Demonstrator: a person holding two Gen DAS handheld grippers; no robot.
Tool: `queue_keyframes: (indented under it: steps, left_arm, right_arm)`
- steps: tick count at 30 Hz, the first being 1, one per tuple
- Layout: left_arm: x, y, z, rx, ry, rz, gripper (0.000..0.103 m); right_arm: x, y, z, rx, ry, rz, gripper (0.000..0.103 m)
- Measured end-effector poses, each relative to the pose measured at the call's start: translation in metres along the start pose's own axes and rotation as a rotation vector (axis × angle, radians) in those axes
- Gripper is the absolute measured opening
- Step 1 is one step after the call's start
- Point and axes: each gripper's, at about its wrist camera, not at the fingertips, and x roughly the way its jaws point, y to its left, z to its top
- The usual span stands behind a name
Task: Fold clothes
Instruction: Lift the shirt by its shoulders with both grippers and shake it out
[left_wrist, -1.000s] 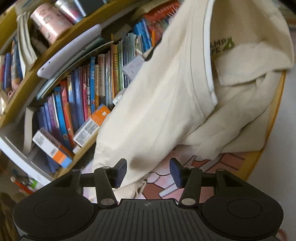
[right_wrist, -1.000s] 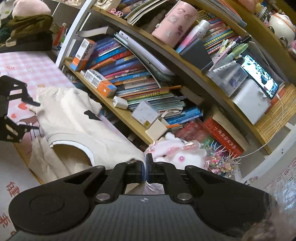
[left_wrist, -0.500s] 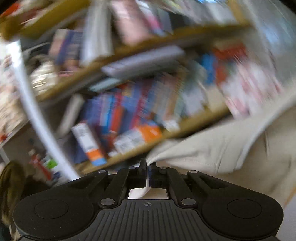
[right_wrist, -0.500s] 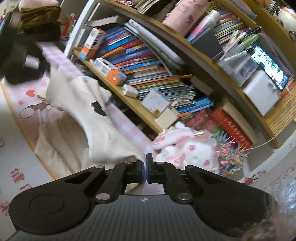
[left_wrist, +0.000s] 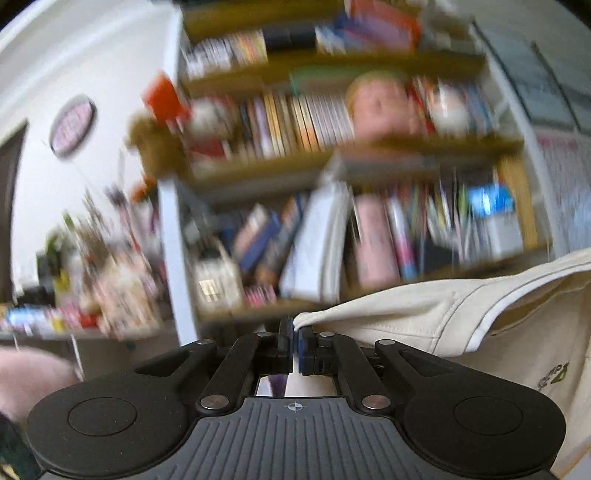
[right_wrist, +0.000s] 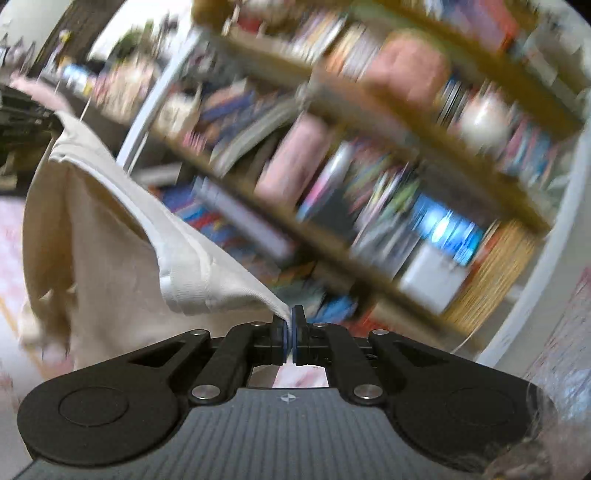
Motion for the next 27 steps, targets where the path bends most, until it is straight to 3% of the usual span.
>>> queue_keyframes:
  steps: [7, 13, 17, 20, 23, 25, 27]
  left_arm:
    - [-0.08, 0.076, 0.064, -0.083, -0.274, 0.009, 0.003]
    - [-0.139, 0.123, 0.1, -0.156, -0.493, -0.006, 0.003]
    - [-0.161, 0.143, 0.115, -0.206, -0.577, -0.025, 0.003]
    - [-0.157, 0.15, 0.121, -0.234, -0.587, -0.047, 0.003]
    - [-0.137, 0.149, 0.118, -0.227, -0.539, -0.05, 0.003]
    - [-0.109, 0.143, 0.104, -0.213, -0.438, -0.059, 0.003]
    - [-0.071, 0.133, 0.083, -0.182, -0.299, -0.062, 0.003]
  right_arm:
    - [-0.102, 0.023, 0.085, -0.083, -0.28, -0.186, 0.002]
    - [-0.189, 0.043, 0.153, -0.145, -0.505, -0.37, 0.002]
    - [-0.228, 0.049, 0.183, -0.168, -0.625, -0.455, 0.002]
    - [-0.237, 0.049, 0.198, -0.182, -0.678, -0.483, 0.002]
    - [-0.226, 0.042, 0.204, -0.174, -0.646, -0.458, 0.002]
    - [-0.209, 0.036, 0.204, -0.162, -0.584, -0.413, 0.002]
    - [-0.18, 0.028, 0.197, -0.143, -0.466, -0.322, 0.002]
